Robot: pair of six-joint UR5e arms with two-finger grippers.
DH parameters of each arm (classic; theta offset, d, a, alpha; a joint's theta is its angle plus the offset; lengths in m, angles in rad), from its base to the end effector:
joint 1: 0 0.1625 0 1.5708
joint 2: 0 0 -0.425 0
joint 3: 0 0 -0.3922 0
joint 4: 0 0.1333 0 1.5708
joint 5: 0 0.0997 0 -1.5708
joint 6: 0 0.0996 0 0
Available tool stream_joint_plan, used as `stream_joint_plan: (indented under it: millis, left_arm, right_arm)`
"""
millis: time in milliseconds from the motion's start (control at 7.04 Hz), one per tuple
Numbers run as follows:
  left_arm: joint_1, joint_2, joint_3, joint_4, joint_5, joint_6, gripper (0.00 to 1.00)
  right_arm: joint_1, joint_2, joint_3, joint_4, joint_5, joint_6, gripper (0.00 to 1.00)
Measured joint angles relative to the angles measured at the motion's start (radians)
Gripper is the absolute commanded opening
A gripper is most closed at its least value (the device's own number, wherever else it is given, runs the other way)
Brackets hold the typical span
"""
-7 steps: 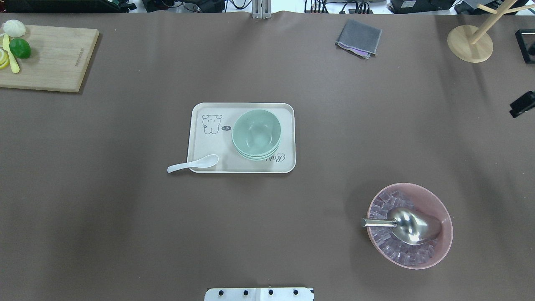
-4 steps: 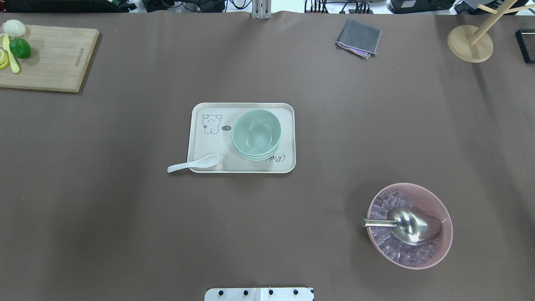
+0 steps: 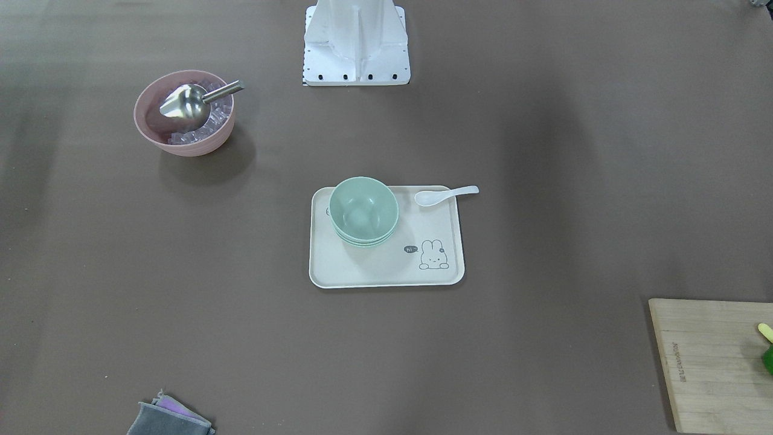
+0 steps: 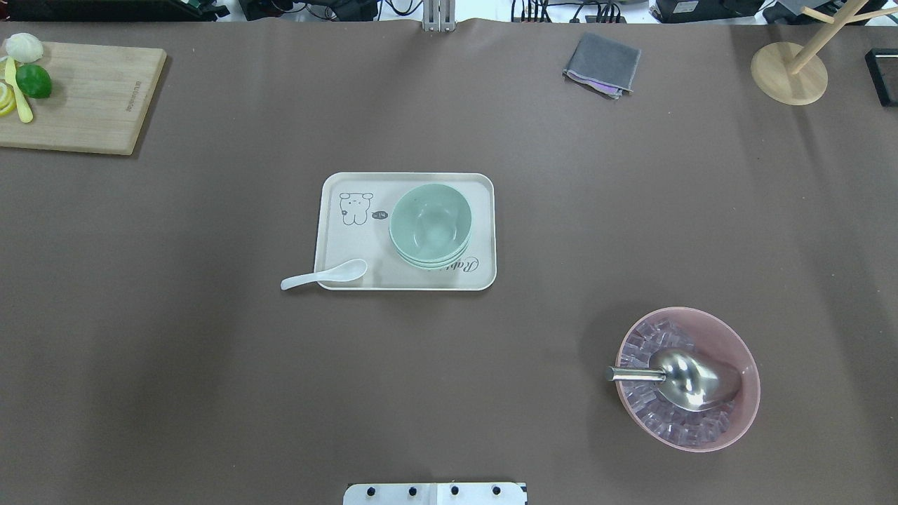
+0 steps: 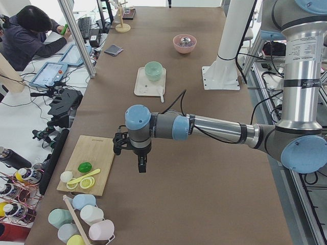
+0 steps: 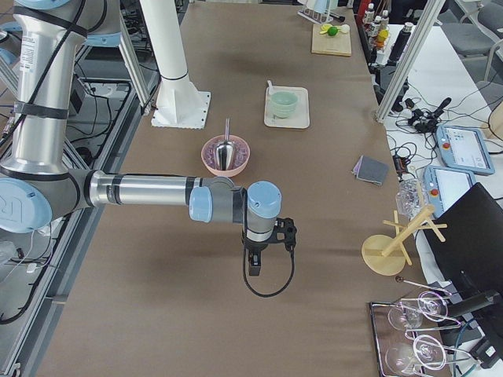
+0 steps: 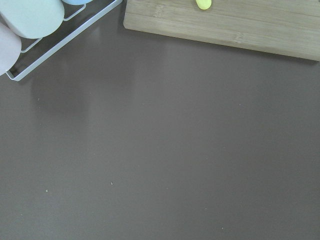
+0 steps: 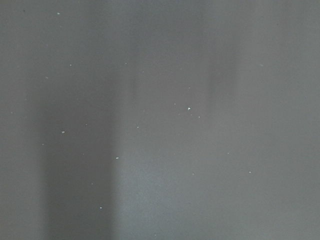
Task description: Stack green bowls together
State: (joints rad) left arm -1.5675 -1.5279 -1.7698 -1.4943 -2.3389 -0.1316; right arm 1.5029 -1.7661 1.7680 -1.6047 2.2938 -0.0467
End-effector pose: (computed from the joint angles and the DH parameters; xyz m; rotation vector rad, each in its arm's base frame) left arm -0.0625 -0.4745 0.5896 0.0237 0.7713 -0.0913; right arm 0.0396 -0.4106 0.6565 -0.0383 -0.7229 -0.0980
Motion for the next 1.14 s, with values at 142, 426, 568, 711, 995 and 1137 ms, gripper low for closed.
stream_joint_plan:
  millis: [142, 426, 568, 711, 995, 1137]
  left_arm:
    - [0.001, -0.004, -0.001, -0.001, 0.004, 0.002, 0.99]
    - [0.002, -0.010, 0.001, -0.003, 0.007, 0.004, 0.98]
    - [0.002, -0.010, 0.001, -0.002, 0.007, 0.004, 0.99]
    - [0.002, -0.009, 0.002, -0.002, 0.008, 0.004, 0.99]
    - [0.001, -0.008, 0.003, -0.001, 0.015, 0.004, 0.99]
    - [0.001, -0.008, 0.004, -0.002, 0.031, 0.004, 0.98]
  right_arm:
    - [0.001, 0.002, 0.001, 0.000, 0.000, 0.000, 1.00]
    - [0.002, 0.005, 0.001, 0.000, 0.001, 0.001, 1.00]
    - [0.002, 0.007, 0.001, 0.000, 0.001, 0.001, 1.00]
    - [0.002, 0.008, 0.001, 0.000, 0.001, 0.001, 1.00]
    - [0.002, 0.009, 0.000, 0.000, 0.001, 0.001, 1.00]
    - [0.002, 0.009, 0.000, 0.000, 0.002, 0.000, 1.00]
